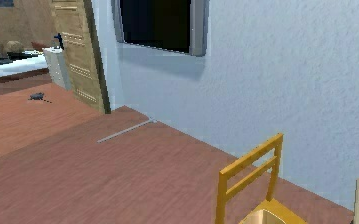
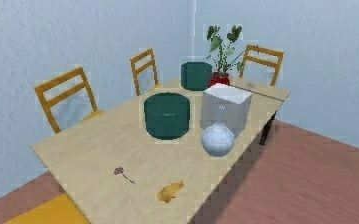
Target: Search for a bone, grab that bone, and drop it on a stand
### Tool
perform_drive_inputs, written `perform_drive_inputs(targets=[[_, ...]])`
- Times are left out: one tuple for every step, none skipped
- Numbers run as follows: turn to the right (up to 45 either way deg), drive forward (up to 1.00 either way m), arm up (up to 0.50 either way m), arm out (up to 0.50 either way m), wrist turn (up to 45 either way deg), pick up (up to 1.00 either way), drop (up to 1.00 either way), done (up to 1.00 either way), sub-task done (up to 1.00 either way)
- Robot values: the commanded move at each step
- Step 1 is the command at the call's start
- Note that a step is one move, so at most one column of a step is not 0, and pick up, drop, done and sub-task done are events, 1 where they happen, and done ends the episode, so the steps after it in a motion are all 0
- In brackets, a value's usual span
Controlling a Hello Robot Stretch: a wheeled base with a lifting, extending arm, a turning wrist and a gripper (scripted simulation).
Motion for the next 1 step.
perform_drive_inputs(targets=[[0.0,0.00,0.28,0.00,0.0,0.00,0.00,0.00,0.00]])
